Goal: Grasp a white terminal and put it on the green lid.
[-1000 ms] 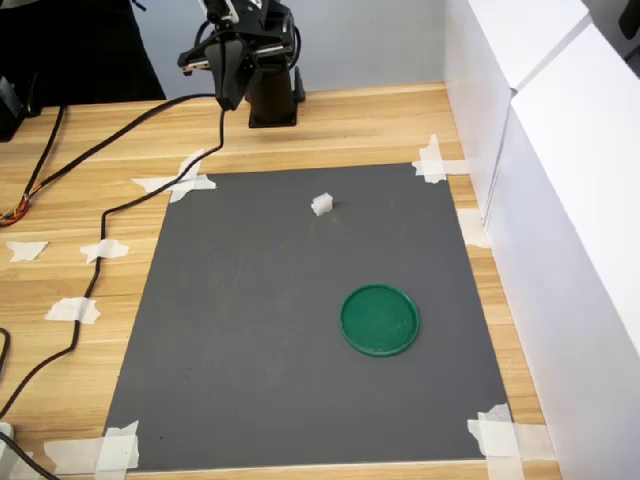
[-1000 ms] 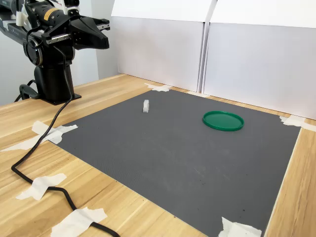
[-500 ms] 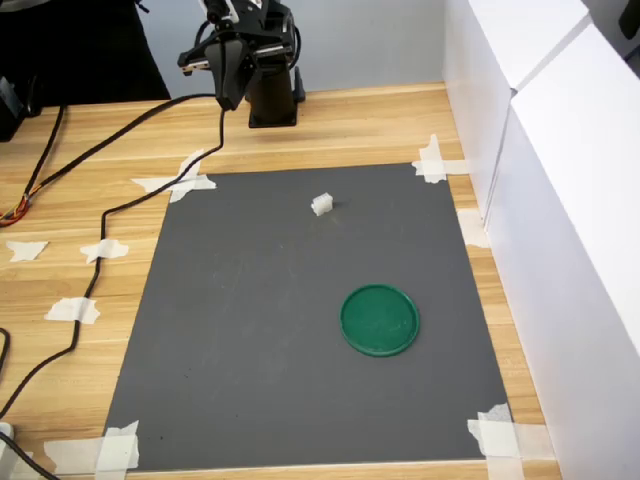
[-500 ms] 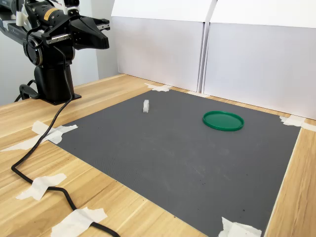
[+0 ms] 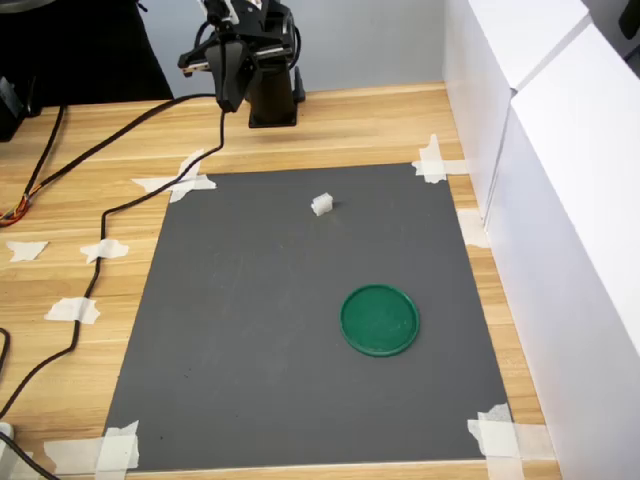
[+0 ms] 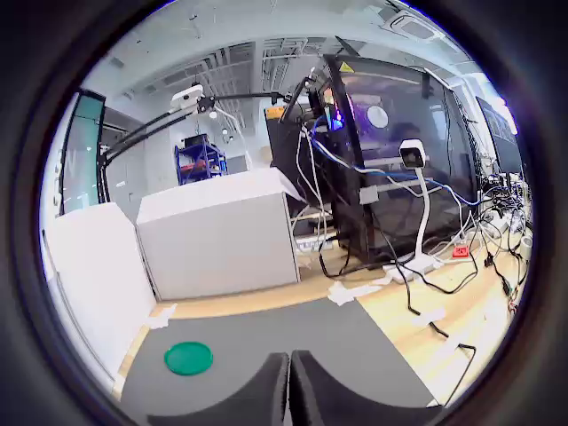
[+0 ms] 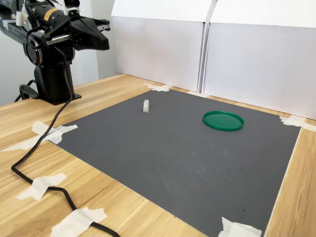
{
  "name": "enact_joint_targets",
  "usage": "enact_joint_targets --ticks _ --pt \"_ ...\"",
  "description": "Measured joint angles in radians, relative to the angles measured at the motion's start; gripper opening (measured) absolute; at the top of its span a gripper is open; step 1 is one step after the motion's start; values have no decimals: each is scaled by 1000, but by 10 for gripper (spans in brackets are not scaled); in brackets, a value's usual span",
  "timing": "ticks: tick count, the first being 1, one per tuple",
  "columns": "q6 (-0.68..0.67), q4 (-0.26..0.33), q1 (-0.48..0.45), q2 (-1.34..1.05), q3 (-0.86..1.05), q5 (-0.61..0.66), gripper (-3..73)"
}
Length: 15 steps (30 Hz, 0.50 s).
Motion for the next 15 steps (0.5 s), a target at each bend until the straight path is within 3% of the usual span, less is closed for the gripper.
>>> enact_joint_targets --ticks 5,15 --pt "-60 0 0 104 -80 155 -16" --pt "-132 -1 0 339 -460 607 -16"
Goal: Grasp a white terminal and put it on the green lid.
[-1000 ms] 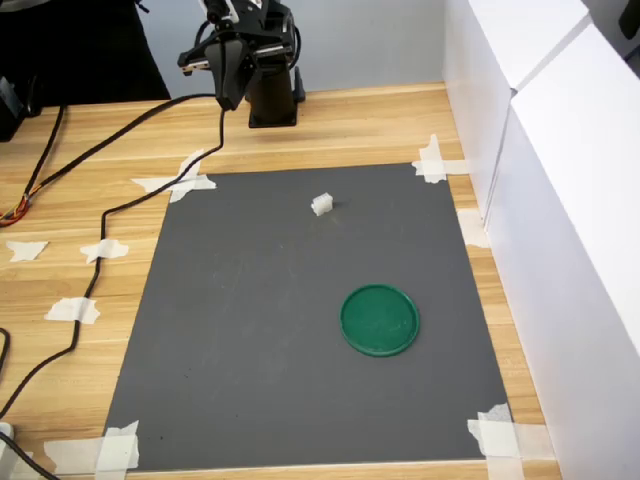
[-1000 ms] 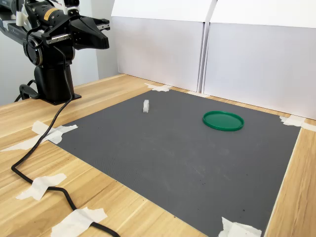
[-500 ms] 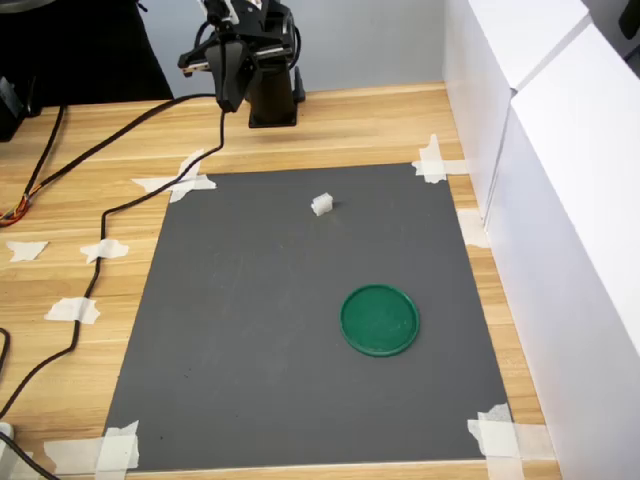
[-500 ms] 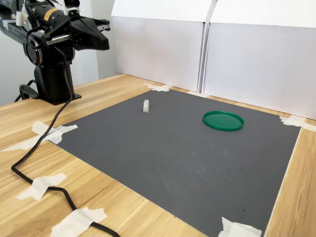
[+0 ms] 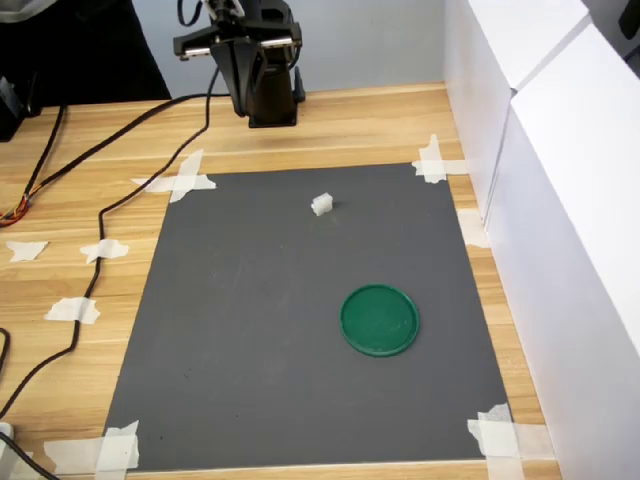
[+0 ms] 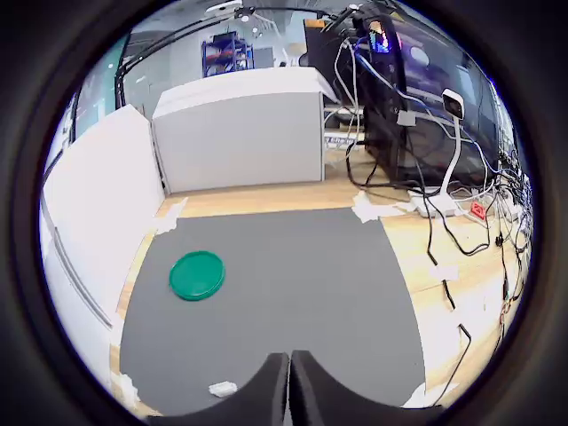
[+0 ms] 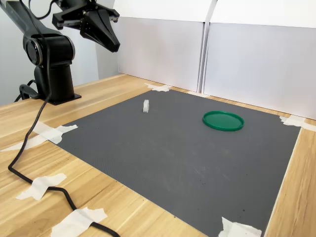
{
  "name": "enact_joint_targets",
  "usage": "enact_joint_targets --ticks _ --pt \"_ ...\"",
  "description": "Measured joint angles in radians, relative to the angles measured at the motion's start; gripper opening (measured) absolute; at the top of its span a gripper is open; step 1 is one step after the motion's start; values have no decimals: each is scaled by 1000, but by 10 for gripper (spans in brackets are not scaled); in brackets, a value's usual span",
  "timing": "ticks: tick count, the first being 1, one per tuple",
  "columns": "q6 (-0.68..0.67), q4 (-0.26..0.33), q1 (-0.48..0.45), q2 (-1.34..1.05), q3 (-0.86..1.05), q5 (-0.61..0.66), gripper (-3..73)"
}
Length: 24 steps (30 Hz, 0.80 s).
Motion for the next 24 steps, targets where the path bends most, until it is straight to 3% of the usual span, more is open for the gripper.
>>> enact_joint_targets --ticks 3,12,16,24 --pt "-5 -12 0 64 -93 122 -16" --pt "-84 -148 0 280 -311 466 -16" --pt "-121 -148 0 384 -363 557 -16" --pt "-152 -126 0 491 -403 617 -11"
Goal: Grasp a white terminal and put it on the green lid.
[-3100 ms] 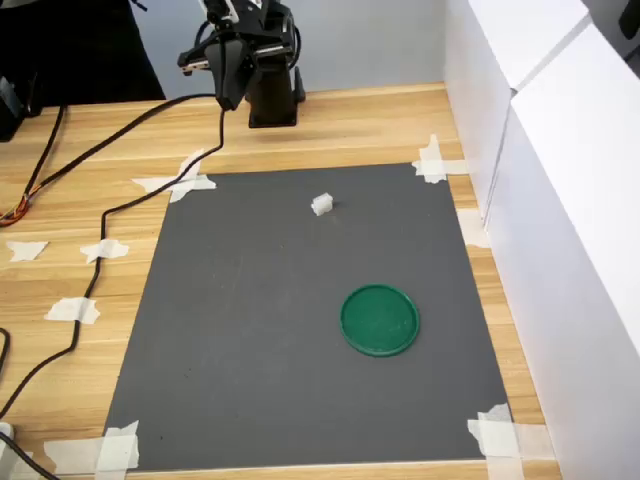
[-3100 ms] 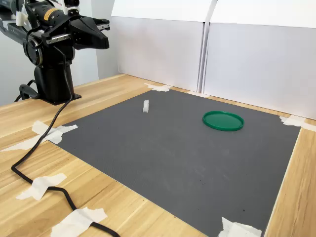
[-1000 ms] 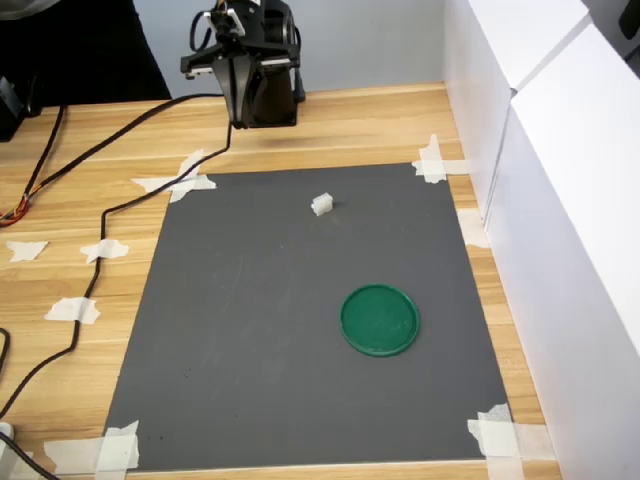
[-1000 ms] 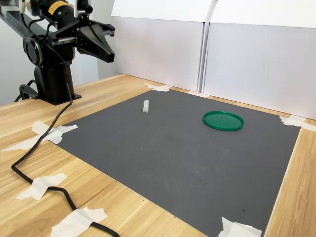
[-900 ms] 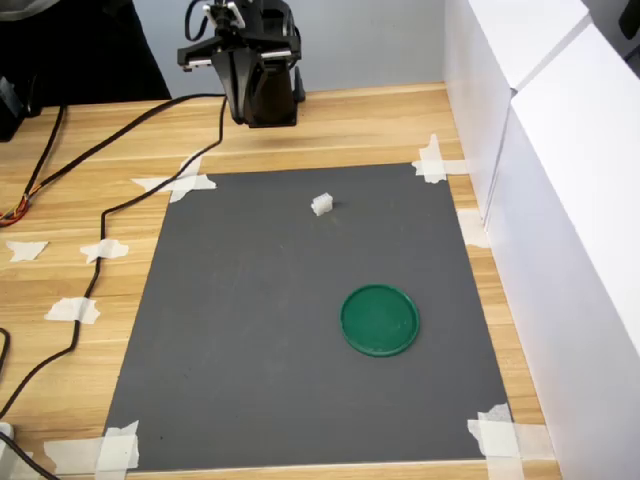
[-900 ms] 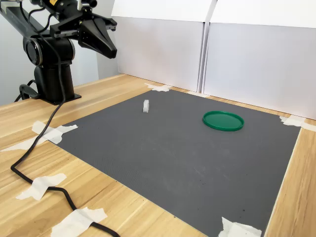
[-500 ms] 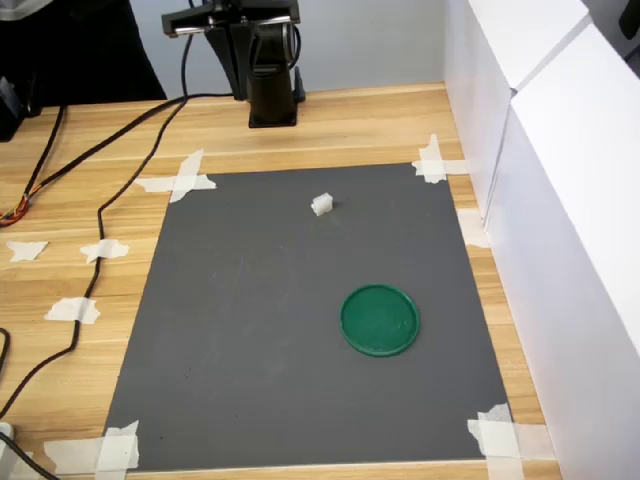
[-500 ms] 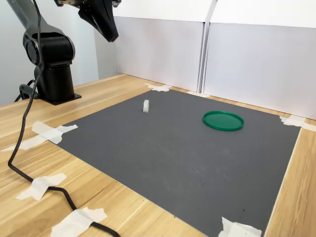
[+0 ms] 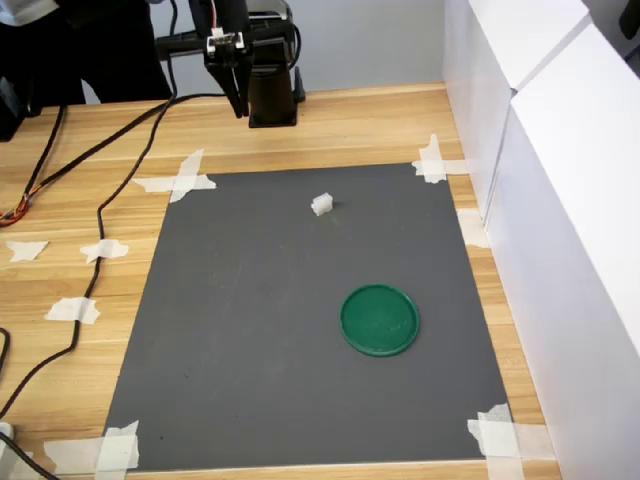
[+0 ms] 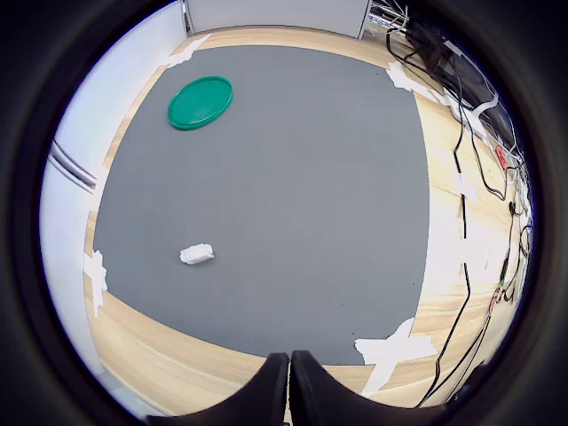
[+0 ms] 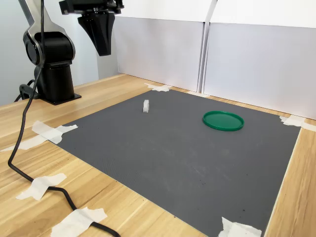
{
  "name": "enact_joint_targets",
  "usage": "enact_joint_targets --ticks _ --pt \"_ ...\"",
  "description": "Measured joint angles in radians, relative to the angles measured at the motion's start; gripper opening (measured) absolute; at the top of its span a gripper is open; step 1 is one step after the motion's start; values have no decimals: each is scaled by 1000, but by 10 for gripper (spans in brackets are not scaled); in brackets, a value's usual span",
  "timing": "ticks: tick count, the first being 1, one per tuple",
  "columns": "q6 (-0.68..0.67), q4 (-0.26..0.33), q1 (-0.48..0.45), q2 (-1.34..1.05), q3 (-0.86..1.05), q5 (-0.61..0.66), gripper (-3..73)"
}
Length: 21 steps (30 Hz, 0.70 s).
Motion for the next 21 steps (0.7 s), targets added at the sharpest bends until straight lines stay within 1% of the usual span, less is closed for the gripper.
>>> enact_joint_targets --ticks 4,6,10,16,18,21 --pt "-53 9 0 39 -1 -1 46" --pt "-80 27 0 54 -1 -2 105" --pt "-131 68 0 77 -1 -2 281" --pt "-158 86 0 109 -2 -2 562" --pt "-159 86 0 123 -3 -2 636" --pt "-160 86 0 145 -2 -4 695"
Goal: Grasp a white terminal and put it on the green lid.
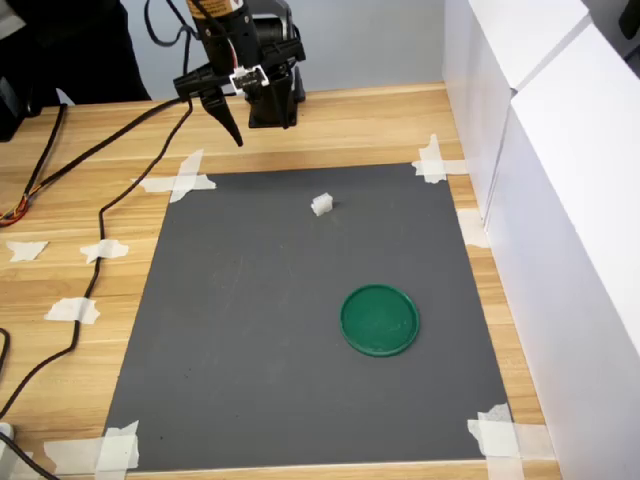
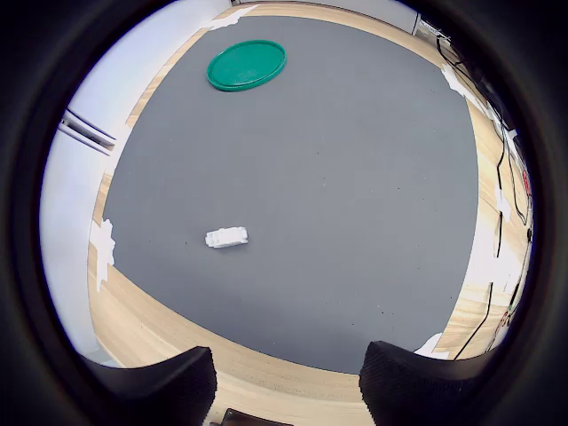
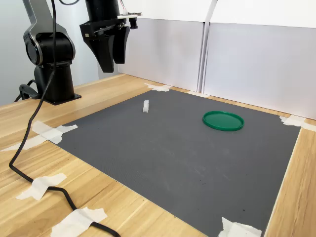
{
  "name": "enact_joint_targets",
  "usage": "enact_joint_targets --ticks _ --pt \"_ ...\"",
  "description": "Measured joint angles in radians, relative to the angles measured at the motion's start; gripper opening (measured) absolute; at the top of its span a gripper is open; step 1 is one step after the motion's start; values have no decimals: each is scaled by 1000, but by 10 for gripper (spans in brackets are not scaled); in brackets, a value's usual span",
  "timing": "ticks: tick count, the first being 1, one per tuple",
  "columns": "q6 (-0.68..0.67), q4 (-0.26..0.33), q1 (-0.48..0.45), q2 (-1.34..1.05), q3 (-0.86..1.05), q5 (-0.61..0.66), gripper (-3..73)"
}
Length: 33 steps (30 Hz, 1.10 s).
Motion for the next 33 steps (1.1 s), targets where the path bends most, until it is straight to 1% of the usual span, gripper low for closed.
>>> enact_joint_targets --ticks 4,13,19,26,33 --pt "-19 8 0 22 0 -16 713" --pt "-33 8 0 48 -1 -31 715" --pt "-33 3 0 104 -4 -104 715" --pt "-38 0 0 230 -6 -175 715" --pt "-51 0 0 305 -6 -197 715"
